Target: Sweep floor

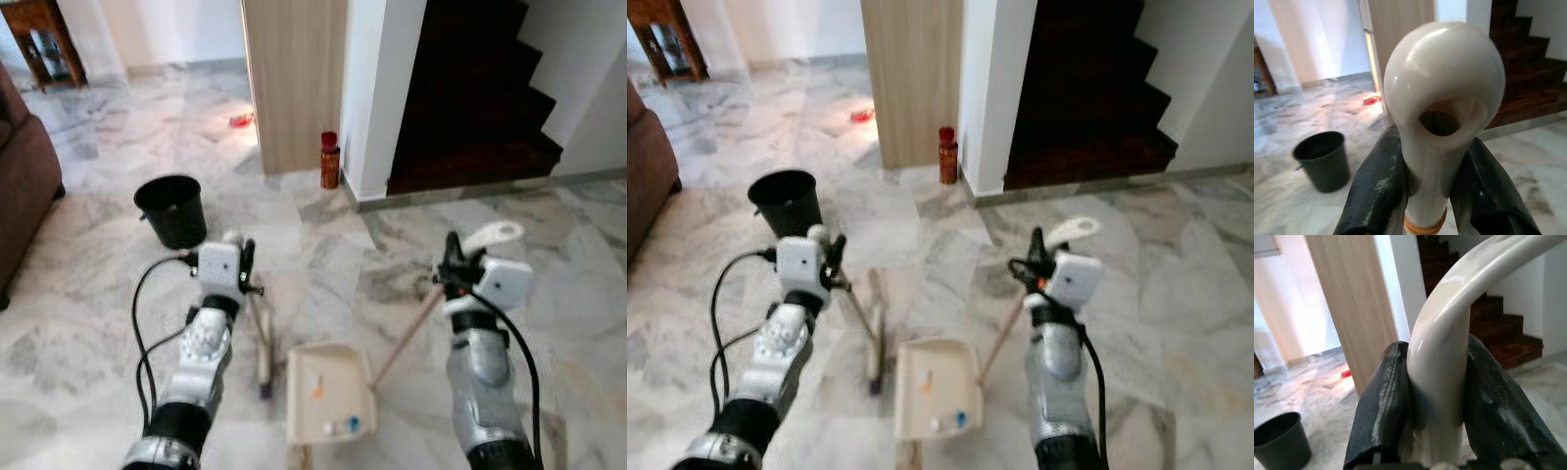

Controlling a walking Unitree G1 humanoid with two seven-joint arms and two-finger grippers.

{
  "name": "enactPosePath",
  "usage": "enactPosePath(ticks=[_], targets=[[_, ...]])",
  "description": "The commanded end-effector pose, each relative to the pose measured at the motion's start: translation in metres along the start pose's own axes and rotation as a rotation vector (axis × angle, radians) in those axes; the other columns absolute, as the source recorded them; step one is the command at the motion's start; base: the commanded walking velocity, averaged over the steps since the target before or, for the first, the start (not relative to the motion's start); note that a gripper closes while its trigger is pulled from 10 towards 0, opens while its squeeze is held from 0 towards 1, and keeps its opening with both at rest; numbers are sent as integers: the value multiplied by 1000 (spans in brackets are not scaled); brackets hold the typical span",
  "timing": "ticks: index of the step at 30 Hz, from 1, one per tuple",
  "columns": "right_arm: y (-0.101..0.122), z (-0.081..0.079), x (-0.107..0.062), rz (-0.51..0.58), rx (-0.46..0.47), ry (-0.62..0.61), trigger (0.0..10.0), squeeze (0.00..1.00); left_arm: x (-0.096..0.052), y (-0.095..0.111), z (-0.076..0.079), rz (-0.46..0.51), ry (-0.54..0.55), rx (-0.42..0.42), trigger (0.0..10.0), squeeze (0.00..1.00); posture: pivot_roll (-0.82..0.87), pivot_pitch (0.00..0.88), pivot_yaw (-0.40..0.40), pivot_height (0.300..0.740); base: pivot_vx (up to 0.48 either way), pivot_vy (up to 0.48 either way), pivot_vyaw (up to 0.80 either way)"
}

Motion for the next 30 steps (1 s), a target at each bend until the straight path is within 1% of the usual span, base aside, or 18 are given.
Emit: enactPosePath(ticks=[1, 18, 23, 26, 27, 30], targets=[[15, 1, 5, 55, 12, -4, 10000, 0, 4, 14, 2, 48, -1, -2, 10000, 0, 12, 0, 44, 740, 0, 349, 0], [12, -5, 6, 51, 22, 13, 10000, 0, 5, 18, 9, 65, -28, 3, 10000, 0, 15, 0, 48, 740, 0, 363, 0], [13, -7, 8, 53, 25, 19, 10000, 0, 7, 22, 10, 73, -32, 5, 10000, 0, 18, 0, 52, 740, 0, 356, 0], [13, -8, 8, 54, 29, 20, 10000, 0, 7, 24, 10, 84, -29, 8, 10000, 0, 20, 0, 52, 740, 0, 0, 0], [12, -9, 7, 53, 32, 22, 10000, 0, 6, 24, 10, 89, -31, 22, 10000, 0, 21, 0, 51, 740, 0, 0, 0], [14, -11, 6, 59, 38, 25, 10000, 0, 5, 25, 10, 94, -27, 11, 10000, 0, 23, 0, 53, 740, 0, 0, 0]])
Point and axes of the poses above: a point about 5 cm out from each wrist's last joint towards the gripper, its own x axis pointing out of the wrist towards the gripper, its own y axis along the axis of the wrist's last joint, z = x × y, the point moved 6 cm from there along x, pointing out of the wrist towards the gripper, and after that the axes turned 8 degrees about x, right-handed, at the moved point
